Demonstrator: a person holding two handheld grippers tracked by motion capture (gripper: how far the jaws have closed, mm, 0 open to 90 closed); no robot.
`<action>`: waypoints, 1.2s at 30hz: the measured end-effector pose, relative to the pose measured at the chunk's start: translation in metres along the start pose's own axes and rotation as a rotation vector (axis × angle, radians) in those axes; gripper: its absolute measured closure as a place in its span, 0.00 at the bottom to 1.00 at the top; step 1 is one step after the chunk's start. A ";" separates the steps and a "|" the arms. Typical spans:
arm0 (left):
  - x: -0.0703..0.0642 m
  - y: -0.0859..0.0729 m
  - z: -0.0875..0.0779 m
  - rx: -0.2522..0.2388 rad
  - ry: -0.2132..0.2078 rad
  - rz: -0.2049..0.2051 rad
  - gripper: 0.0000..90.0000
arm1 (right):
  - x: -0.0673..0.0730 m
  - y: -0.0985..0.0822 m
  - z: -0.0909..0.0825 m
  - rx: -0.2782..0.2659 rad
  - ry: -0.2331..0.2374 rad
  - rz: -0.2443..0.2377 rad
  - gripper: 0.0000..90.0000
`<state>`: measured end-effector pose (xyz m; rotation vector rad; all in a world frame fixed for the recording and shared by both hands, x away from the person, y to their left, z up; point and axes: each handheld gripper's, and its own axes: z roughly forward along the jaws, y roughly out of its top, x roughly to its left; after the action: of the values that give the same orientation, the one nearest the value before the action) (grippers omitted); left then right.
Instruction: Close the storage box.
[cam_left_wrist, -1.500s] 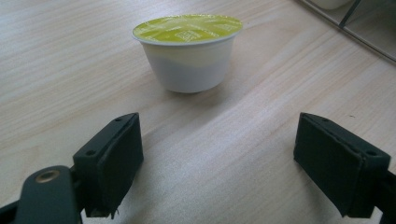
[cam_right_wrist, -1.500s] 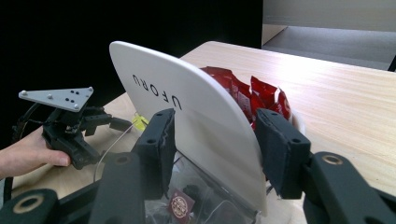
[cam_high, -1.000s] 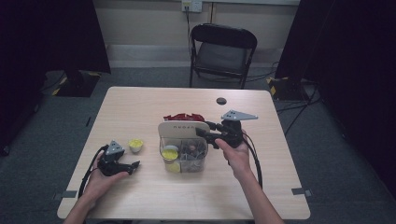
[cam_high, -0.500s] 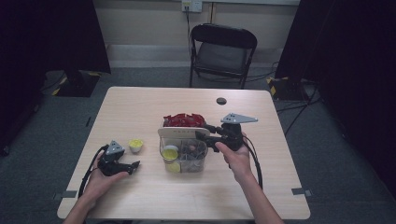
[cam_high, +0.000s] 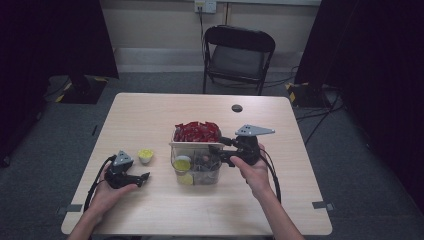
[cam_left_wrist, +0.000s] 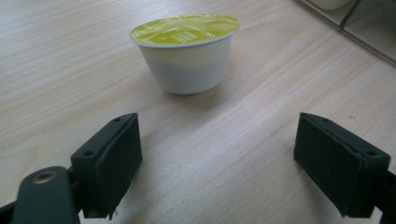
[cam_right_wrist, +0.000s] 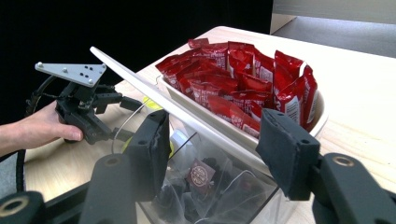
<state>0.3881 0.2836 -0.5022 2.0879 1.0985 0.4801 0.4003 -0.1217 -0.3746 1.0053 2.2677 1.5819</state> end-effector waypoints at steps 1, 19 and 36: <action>0.000 0.000 0.000 -0.001 0.000 -0.001 0.16 | 0.001 0.000 0.000 0.004 0.001 -0.006 0.47; 0.000 0.000 0.000 0.000 0.000 0.000 0.16 | 0.006 -0.011 -0.001 0.028 -0.021 -0.003 0.28; 0.000 0.000 0.000 0.003 0.001 0.002 0.16 | 0.005 -0.028 -0.005 0.049 -0.030 0.033 0.20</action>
<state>0.3879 0.2837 -0.5020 2.0918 1.0985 0.4814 0.3821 -0.1281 -0.3962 1.0761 2.2921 1.5199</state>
